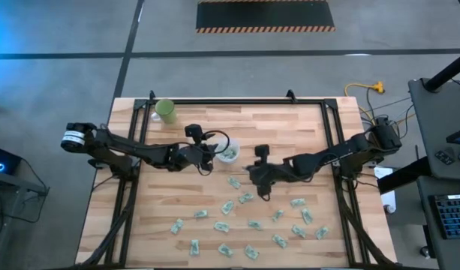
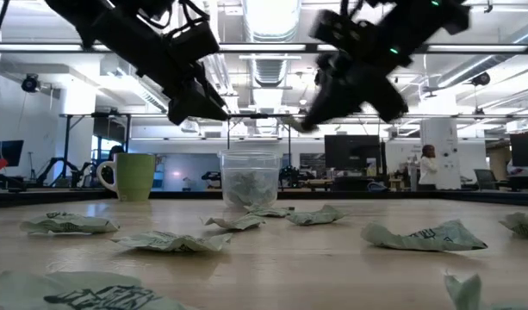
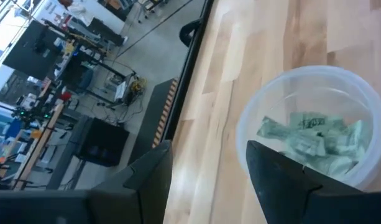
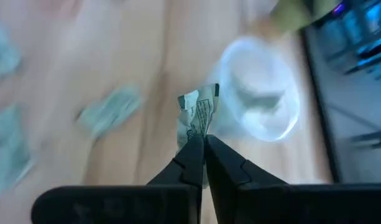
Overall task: Pick and place Stevia / Truvia into bins
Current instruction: Put the green stevia packet into the transparent container
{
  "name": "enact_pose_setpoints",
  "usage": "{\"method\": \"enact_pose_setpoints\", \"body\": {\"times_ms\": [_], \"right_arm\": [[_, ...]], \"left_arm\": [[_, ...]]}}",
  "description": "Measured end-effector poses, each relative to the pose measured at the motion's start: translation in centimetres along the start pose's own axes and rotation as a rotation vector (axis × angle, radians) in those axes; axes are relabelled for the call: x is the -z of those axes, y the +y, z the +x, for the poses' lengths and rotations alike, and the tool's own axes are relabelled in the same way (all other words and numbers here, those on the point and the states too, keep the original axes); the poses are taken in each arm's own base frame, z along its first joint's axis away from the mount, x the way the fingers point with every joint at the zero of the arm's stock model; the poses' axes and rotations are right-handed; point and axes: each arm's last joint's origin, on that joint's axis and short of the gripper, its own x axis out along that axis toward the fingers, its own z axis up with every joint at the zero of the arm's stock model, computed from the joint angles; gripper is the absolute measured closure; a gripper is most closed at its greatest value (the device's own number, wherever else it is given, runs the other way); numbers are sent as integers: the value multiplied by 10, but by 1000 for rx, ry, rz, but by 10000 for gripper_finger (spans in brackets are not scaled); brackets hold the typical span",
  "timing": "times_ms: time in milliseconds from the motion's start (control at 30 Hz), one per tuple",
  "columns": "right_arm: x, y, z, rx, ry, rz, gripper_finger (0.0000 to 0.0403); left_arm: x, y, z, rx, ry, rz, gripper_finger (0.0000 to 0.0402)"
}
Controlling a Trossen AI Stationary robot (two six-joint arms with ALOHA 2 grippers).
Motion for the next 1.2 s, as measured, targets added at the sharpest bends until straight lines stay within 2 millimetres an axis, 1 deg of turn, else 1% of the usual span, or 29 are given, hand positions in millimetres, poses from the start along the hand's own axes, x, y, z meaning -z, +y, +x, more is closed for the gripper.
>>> {"method": "enact_pose_setpoints", "body": {"times_ms": [133,267,333,400,567,667,733,933,1033,1200], "right_arm": [[-12,-22,5,60,-72,17,394],[-14,-44,11,112,-90,47,394],[-12,-54,15,110,-89,65,394],[-10,-63,18,62,-106,82,394],[-6,-81,27,-32,-178,132,394],[-2,-85,37,-68,-195,129,394],[0,-84,44,-91,-205,120,394],[8,-77,64,-105,-186,89,394],[8,-77,67,-105,-181,89,394],[7,-78,67,-102,-182,90,394]], "left_arm": [[3,3,-7,15,22,-7,212],[7,7,-21,49,54,-26,212],[10,6,-28,94,69,-34,212],[12,6,-36,189,62,-53,212],[7,2,-51,568,-38,-183,212],[5,-3,-55,778,-43,-285,212],[5,-11,-56,863,-19,-323,212],[6,-40,-61,949,64,-316,212],[8,-52,-62,968,117,-340,212],[10,-65,-66,989,185,-368,212]]}}
